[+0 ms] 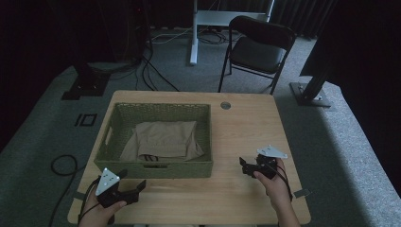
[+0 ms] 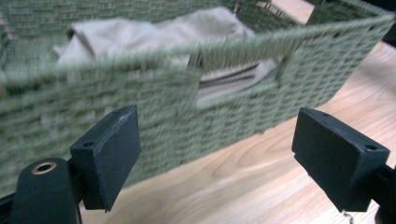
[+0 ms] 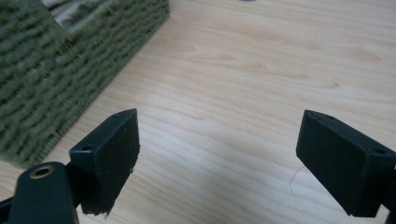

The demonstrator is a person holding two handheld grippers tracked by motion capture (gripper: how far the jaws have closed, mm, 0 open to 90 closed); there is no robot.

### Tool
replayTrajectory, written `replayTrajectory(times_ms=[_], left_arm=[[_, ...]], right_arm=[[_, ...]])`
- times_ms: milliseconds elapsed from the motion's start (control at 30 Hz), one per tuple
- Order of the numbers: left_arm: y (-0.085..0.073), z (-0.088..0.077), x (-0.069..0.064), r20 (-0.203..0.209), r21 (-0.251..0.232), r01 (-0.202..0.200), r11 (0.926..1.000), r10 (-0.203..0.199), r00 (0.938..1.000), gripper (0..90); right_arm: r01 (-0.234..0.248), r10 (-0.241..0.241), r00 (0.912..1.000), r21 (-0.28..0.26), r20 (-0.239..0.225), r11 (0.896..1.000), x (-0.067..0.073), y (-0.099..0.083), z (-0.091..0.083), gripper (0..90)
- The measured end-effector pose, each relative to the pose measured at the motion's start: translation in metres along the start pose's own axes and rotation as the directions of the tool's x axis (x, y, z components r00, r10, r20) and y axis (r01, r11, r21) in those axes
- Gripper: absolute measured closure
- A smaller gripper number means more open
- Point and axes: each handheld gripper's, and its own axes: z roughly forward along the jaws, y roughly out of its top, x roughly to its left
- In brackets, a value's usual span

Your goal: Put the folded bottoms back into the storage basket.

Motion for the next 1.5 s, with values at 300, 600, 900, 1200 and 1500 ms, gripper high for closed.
replayTrajectory(times_ms=[300, 600, 900, 1200, 1500], left_arm=[[-0.026, 0.004, 0.012, -0.081, 0.021, 0.021, 0.9995, -0.02, 0.9965, 16.5], [-0.044, 0.011, 0.023, -0.164, 0.055, 0.052, 0.9972, -0.042, 0.9855, 16.5], [-0.051, 0.01, 0.032, -0.262, 0.051, 0.085, 0.9951, -0.069, 0.9627, 16.5], [-0.057, 0.004, 0.044, -0.301, 0.046, 0.132, 0.9902, -0.112, 0.9471, 16.5], [-0.063, -0.005, 0.059, -0.361, 0.035, 0.161, 0.9863, -0.138, 0.9224, 16.5]], right_arm=[[-0.015, 0.014, 0.9996, 0.023, 0.026, 1.0, -0.005, -0.015, 0.0, 12.4], [-0.034, 0.03, 0.9981, 0.073, 0.054, 0.997, -0.014, -0.038, -0.009, 12.3], [-0.07, 0.06, 0.9915, 0.089, 0.115, 0.994, -0.025, -0.057, -0.025, 12.5], [-0.127, 0.108, 0.9804, 0.111, 0.165, 0.986, -0.042, -0.079, -0.032, 13.0], [-0.191, 0.155, 0.9567, 0.128, 0.246, 0.973, -0.057, -0.088, -0.031, 12.5]])
